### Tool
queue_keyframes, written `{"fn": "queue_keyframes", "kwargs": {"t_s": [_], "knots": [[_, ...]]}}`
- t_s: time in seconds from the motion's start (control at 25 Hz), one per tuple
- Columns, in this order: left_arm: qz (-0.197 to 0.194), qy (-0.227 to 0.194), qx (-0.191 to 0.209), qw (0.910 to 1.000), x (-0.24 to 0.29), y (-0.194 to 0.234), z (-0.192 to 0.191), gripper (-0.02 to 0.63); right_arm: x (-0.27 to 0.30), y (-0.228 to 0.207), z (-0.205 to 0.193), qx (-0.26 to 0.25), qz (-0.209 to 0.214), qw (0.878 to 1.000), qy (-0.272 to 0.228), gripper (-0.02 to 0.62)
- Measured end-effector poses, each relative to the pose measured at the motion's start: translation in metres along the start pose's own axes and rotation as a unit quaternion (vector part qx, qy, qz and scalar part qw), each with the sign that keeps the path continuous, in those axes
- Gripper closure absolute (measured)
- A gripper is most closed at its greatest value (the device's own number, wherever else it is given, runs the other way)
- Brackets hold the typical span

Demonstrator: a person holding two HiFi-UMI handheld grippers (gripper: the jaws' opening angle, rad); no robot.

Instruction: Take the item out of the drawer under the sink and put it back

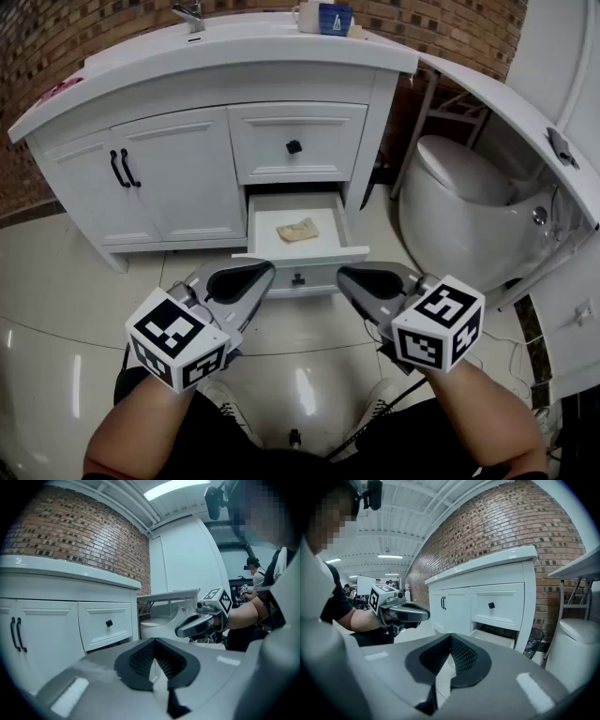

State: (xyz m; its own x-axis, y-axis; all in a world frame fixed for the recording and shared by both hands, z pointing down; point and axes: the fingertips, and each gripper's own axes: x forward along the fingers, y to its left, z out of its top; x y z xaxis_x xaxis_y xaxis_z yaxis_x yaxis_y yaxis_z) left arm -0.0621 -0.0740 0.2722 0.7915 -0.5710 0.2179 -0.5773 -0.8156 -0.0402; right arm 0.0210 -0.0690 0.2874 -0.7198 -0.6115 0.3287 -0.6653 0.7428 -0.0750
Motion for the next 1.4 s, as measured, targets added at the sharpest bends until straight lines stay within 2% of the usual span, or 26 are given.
{"fn": "queue_keyframes", "kwargs": {"t_s": [0.44, 0.88, 1.16, 1.4], "knots": [[-0.011, 0.001, -0.006, 0.9999, 0.023, 0.009, -0.003, 0.600, 0.011, -0.007, 0.006, -0.004, 0.018, 1.000, -0.003, 0.588], [0.029, 0.019, 0.004, 0.9994, 0.059, 0.061, -0.018, 0.600, 0.033, -0.065, 0.004, 0.020, 0.002, 1.000, -0.019, 0.588], [0.040, 0.023, 0.052, 0.9976, 0.085, 0.086, -0.023, 0.600, 0.060, -0.097, 0.006, 0.028, 0.010, 0.999, -0.026, 0.588], [0.048, 0.030, 0.043, 0.9975, 0.099, 0.102, -0.026, 0.600, 0.070, -0.111, 0.001, 0.035, 0.013, 0.999, -0.021, 0.588]]}}
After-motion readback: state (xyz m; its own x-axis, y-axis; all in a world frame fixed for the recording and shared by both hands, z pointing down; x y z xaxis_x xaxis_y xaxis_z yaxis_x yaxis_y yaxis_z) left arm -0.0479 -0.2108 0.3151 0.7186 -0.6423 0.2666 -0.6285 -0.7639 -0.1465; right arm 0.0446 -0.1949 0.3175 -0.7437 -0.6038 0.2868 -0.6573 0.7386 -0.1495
